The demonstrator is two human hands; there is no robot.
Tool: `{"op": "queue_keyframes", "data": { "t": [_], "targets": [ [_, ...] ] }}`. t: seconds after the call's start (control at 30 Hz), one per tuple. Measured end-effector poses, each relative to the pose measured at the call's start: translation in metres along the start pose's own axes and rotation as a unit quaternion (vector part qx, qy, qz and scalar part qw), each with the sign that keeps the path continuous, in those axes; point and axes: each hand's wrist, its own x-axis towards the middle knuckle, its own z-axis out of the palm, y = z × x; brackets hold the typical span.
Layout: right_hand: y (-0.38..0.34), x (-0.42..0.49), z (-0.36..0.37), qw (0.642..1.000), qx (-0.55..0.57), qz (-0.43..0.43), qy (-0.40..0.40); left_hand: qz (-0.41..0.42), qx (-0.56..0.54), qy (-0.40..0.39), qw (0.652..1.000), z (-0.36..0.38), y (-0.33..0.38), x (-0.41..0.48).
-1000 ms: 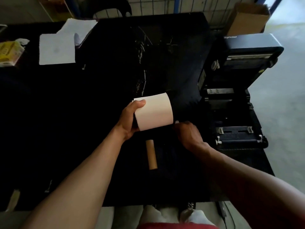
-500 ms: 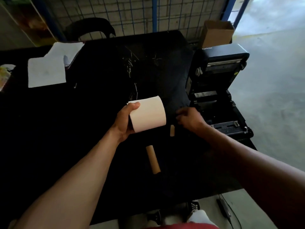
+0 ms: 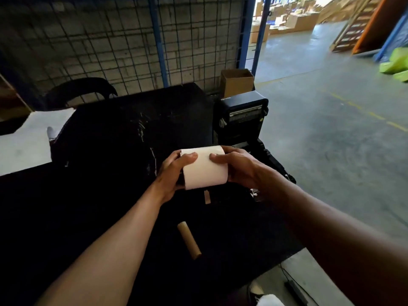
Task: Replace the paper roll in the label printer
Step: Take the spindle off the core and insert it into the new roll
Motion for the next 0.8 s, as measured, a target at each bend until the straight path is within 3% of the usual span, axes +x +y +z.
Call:
{"op": "queue_keyframes", "data": {
  "t": [0.13,0.27,0.43,0.6,0.8],
  "targets": [
    [0.0,-0.008,-0.019,0.996,0.071,-0.024,0.046,-0.004,0.033,-0.037,0.999,0.027,0.014,0.01],
    [-0.001,-0.002,-0.054,0.994,0.031,-0.053,0.094,-0.027,0.074,0.062,0.995,0.061,0.021,0.02],
    [-0.001,0.011,-0.094,0.994,0.057,-0.039,0.083,-0.01,0.06,-0.023,0.998,0.092,0.013,0.027],
    [0.001,0.023,-0.1,0.995,0.082,-0.027,0.048,-0.048,-0.026,0.037,0.998,0.112,0.008,0.023],
    [0.002,0.023,-0.095,0.996,0.089,0.004,0.009,-0.053,-0.009,0.167,0.984,0.121,-0.001,0.015]
  ]
}}
